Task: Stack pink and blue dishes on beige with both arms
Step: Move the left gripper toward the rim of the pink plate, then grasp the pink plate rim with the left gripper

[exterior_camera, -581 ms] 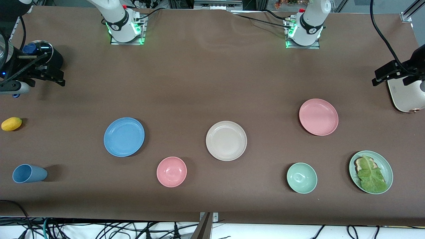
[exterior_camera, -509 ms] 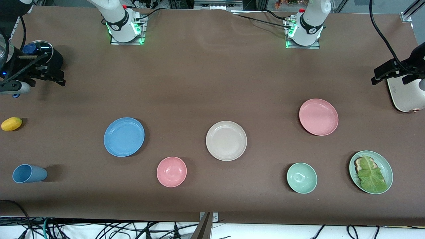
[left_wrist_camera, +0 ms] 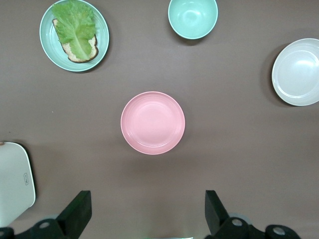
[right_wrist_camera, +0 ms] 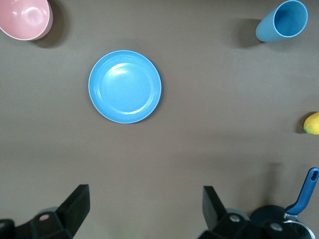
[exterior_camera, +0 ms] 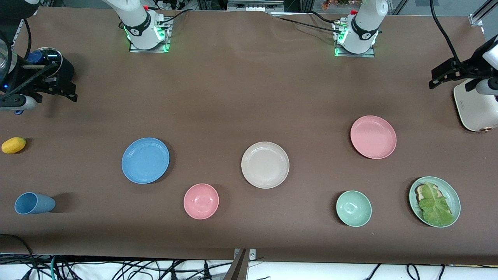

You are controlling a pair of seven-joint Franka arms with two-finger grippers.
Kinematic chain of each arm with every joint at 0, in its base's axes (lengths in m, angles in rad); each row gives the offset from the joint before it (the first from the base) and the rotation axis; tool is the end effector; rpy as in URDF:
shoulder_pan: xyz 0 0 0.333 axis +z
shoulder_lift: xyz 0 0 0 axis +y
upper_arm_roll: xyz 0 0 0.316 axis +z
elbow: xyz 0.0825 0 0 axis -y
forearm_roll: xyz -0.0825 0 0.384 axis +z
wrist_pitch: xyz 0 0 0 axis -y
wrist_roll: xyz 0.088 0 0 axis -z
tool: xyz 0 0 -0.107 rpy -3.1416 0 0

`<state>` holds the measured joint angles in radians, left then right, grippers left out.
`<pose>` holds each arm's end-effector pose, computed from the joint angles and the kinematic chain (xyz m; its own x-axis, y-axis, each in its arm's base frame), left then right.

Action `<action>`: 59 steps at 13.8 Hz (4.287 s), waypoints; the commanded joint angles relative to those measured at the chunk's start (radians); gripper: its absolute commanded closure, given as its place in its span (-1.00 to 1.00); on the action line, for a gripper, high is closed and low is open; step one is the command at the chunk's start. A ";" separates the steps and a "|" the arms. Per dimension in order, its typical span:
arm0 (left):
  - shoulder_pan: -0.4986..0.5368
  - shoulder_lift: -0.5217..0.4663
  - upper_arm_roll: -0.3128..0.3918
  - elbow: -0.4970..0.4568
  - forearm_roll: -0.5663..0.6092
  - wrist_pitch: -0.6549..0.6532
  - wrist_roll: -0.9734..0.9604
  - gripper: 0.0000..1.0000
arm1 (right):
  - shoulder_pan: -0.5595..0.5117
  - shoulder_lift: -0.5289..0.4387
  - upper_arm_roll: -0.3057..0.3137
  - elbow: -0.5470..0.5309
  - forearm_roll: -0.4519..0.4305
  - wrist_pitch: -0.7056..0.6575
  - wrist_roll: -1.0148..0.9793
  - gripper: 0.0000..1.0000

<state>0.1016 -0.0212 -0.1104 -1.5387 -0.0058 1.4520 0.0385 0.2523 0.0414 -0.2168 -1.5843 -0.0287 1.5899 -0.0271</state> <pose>0.5357 -0.0061 0.6409 0.9967 -0.0478 -0.0654 -0.0475 -0.9989 0.0060 0.5670 0.0196 0.5971 0.9974 0.0629 -0.0358 0.0642 -0.9973 0.0366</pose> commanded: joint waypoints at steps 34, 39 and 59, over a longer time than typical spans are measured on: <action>-0.011 0.056 0.029 -0.021 -0.003 0.005 -0.078 -1.00 | 0.001 0.002 0.004 0.020 0.003 -0.014 0.016 -1.00; -0.008 0.125 0.031 -0.017 -0.003 0.019 -0.086 -1.00 | 0.001 0.003 0.002 0.020 0.003 -0.014 0.015 -1.00; 0.082 0.589 0.023 -0.003 -0.049 0.273 0.128 -1.00 | -0.001 0.003 0.002 0.020 0.004 -0.014 0.015 -1.00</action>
<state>0.1573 0.5792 -0.0816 -1.4987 -0.0233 1.6858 0.0848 0.2528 0.0414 -0.2147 -1.5830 -0.0285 1.5896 -0.0211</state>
